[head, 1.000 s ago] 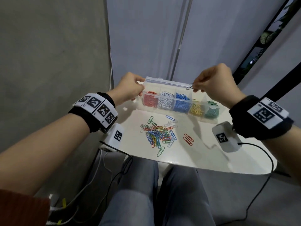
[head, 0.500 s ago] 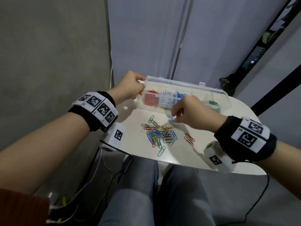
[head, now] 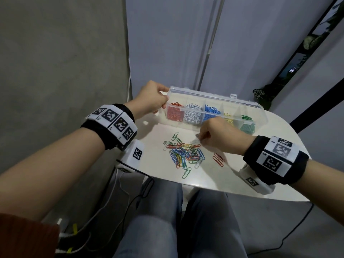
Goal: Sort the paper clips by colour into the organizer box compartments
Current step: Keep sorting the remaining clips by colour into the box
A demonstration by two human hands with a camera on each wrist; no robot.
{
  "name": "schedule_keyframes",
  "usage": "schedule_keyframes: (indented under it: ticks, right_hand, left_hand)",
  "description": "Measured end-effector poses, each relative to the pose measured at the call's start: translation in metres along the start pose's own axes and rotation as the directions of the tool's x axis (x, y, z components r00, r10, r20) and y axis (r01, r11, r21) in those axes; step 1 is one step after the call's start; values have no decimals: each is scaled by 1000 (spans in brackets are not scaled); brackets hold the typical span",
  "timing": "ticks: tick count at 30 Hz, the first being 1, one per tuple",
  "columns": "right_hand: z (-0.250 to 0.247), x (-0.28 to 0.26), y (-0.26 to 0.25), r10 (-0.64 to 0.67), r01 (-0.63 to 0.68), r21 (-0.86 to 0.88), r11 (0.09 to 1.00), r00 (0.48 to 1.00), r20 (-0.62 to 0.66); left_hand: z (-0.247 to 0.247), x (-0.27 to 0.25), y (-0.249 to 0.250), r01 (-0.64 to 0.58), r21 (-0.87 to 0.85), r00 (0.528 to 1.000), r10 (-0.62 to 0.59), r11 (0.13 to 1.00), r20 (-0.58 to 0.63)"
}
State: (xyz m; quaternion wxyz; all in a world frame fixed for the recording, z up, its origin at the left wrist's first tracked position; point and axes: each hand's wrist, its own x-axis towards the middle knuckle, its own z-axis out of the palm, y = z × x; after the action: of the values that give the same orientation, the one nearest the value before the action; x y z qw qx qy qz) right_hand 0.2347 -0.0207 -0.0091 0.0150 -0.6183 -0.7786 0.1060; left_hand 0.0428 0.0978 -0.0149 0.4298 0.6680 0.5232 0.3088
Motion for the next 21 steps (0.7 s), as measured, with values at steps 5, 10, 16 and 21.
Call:
schedule_keyframes:
  ticks: [5, 10, 16, 21]
  right_hand:
    - [-4, -4, -3, 63, -62, -8, 998, 996, 60]
    - [-4, -4, -3, 35, -32, -47, 998, 996, 83]
    - [1, -1, -2, -44, 47, -46, 998, 997, 70]
    - [-2, -1, 2, -6, 3, 25, 1000, 995, 104]
  left_hand:
    - [-1, 0, 0, -4, 13, 1000, 4, 1000, 2]
    - [0, -1, 1, 0, 20, 1000, 0, 1000, -5]
    - [1, -1, 1, 5, 17, 1000, -5, 1000, -7]
    - [0, -1, 2, 9, 14, 1000, -9, 1000, -9]
